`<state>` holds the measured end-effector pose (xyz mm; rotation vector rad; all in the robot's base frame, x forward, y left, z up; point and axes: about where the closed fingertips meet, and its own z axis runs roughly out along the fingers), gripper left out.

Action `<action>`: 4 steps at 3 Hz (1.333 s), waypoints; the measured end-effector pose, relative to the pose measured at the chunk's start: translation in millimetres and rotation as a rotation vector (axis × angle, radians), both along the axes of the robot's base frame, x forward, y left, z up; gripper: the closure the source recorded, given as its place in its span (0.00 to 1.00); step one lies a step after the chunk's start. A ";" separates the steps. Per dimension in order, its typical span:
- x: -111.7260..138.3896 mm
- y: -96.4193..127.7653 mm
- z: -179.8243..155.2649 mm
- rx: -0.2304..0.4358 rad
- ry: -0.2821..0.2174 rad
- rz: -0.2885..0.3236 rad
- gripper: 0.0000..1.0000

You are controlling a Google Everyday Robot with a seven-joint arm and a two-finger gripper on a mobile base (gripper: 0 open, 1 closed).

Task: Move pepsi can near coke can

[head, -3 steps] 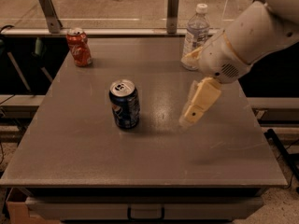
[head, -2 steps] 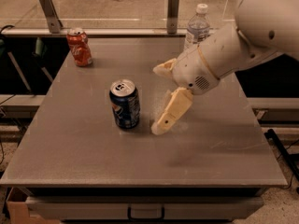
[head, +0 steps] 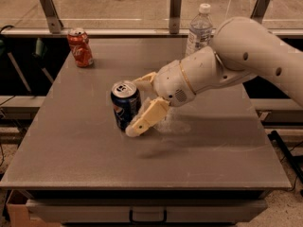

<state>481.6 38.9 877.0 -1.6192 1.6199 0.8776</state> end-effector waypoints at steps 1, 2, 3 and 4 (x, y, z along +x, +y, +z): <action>12.5 7.0 -2.0 0.074 0.024 -0.034 0.41; 28.6 -3.1 10.1 0.137 0.042 -0.105 0.64; 48.0 -40.1 40.8 0.186 0.005 -0.223 0.87; 47.2 -38.5 41.3 0.185 0.003 -0.218 1.00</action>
Offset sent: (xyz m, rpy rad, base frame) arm 0.0524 -0.0238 0.0258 0.2187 0.0658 -0.2084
